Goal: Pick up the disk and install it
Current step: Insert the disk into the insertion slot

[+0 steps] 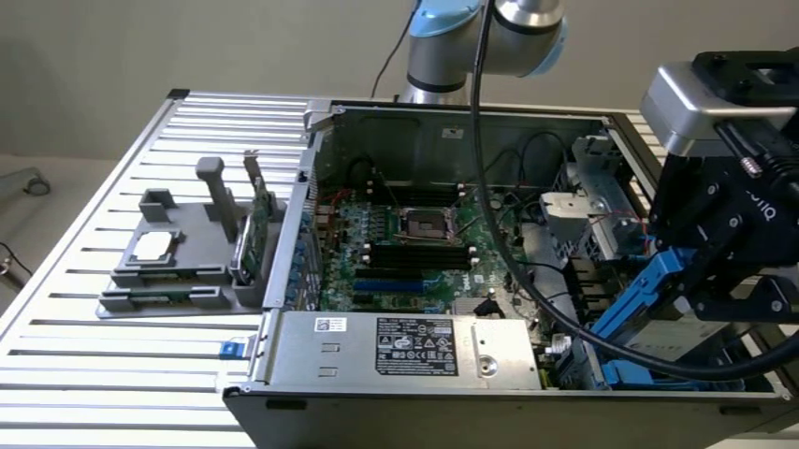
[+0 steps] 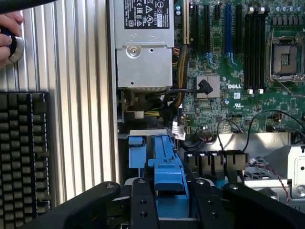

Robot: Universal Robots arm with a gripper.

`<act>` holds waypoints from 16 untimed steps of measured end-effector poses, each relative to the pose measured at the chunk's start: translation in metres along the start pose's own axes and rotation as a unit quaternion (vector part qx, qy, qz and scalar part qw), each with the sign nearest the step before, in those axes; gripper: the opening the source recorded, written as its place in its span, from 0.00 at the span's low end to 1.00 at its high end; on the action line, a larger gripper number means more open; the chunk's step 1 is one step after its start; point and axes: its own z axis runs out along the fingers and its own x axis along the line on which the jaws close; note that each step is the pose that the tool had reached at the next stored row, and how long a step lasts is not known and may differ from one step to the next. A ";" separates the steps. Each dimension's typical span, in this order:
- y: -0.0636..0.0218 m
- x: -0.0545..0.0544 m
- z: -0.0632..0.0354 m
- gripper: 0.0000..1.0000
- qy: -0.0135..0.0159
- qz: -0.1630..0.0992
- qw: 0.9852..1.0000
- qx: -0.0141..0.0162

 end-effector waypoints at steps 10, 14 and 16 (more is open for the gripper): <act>-0.0002 0.000 0.0074 0.33 0.000 0.000 1.000 0.000; -0.0002 0.000 0.0090 0.33 -0.001 0.000 1.000 0.000; -0.0002 0.000 0.0097 0.33 -0.001 0.000 1.000 0.000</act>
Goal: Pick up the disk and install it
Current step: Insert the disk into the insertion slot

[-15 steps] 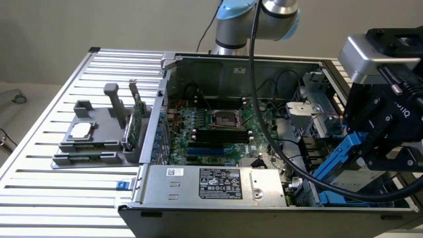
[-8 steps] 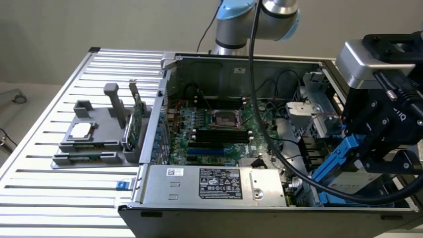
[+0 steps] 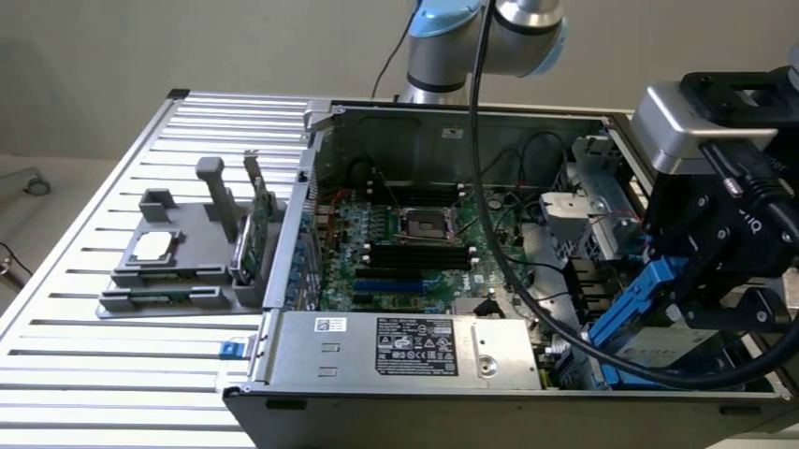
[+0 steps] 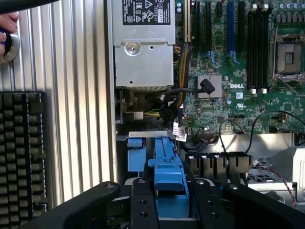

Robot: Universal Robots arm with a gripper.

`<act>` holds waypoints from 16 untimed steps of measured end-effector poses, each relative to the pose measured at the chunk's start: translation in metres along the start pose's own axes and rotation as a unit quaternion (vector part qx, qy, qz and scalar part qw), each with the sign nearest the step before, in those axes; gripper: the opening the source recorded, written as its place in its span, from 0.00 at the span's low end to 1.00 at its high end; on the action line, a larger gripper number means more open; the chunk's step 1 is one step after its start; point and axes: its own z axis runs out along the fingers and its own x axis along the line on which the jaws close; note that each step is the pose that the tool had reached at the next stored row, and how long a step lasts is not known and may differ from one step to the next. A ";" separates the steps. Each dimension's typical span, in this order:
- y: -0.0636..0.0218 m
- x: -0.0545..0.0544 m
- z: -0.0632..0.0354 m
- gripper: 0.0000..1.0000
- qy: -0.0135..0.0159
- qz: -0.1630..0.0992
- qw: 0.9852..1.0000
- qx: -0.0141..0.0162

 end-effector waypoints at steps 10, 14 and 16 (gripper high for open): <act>-0.0001 0.000 0.0033 0.58 0.000 0.000 1.000 0.000; -0.0001 0.000 0.0044 0.70 0.000 0.000 1.000 0.000; -0.0001 0.000 0.0047 0.70 0.000 0.000 1.000 0.000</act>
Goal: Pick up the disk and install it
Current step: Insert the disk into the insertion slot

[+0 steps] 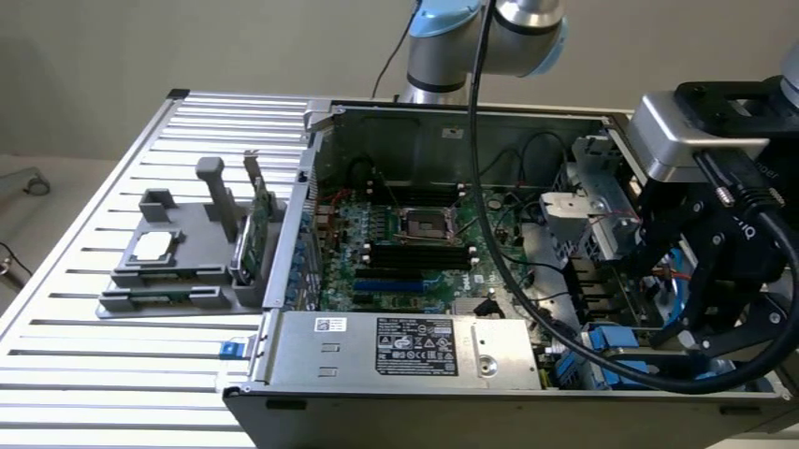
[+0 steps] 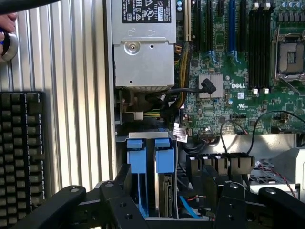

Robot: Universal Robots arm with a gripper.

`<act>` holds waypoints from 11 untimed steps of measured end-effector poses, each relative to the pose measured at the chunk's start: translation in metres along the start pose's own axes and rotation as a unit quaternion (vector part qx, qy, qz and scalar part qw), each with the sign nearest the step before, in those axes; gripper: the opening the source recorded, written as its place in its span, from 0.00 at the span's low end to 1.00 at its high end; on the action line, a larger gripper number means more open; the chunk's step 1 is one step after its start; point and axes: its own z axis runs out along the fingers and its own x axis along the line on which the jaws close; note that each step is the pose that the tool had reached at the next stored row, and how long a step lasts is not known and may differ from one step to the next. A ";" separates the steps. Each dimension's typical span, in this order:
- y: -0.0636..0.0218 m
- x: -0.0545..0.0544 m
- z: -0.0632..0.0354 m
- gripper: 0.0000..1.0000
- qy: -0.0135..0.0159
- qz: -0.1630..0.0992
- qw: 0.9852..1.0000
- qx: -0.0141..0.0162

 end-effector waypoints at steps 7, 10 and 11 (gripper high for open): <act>0.0000 0.000 0.0000 0.62 0.000 0.000 1.000 0.000; -0.0005 0.000 -0.0002 0.50 0.000 0.000 1.000 0.000; -0.0013 0.000 -0.0004 0.44 0.000 0.000 1.000 0.000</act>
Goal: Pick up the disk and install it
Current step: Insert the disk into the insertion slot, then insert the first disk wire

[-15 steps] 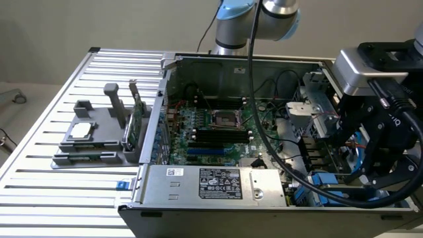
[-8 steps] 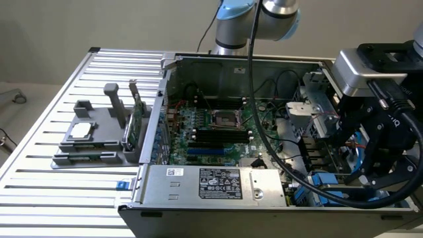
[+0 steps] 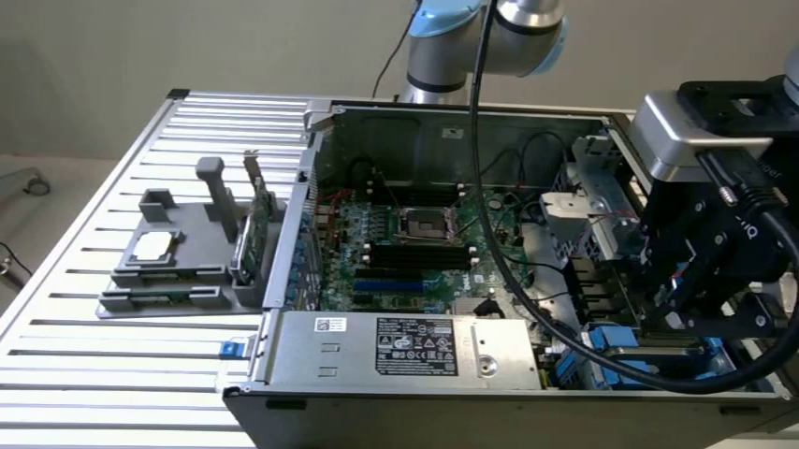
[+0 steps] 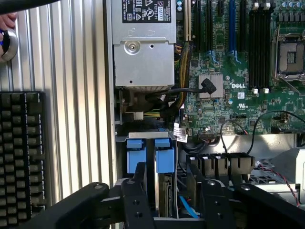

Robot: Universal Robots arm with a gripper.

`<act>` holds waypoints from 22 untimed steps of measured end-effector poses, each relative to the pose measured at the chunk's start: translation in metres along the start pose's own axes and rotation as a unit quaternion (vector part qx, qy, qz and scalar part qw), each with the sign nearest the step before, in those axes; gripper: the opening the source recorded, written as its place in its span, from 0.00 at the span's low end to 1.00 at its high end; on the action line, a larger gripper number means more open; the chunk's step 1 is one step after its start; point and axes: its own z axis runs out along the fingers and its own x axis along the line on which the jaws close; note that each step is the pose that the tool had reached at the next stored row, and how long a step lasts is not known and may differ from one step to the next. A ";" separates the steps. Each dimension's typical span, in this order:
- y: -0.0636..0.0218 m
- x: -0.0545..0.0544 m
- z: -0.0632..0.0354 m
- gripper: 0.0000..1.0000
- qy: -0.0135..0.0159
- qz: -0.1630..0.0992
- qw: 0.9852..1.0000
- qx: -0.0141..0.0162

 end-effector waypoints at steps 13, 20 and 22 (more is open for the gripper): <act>-0.0311 -0.001 -0.0080 0.11 0.000 0.000 1.000 0.000; -0.0311 -0.001 -0.0080 0.11 0.000 0.000 1.000 -0.001; -0.0311 -0.001 -0.0080 0.11 0.000 0.000 1.000 0.000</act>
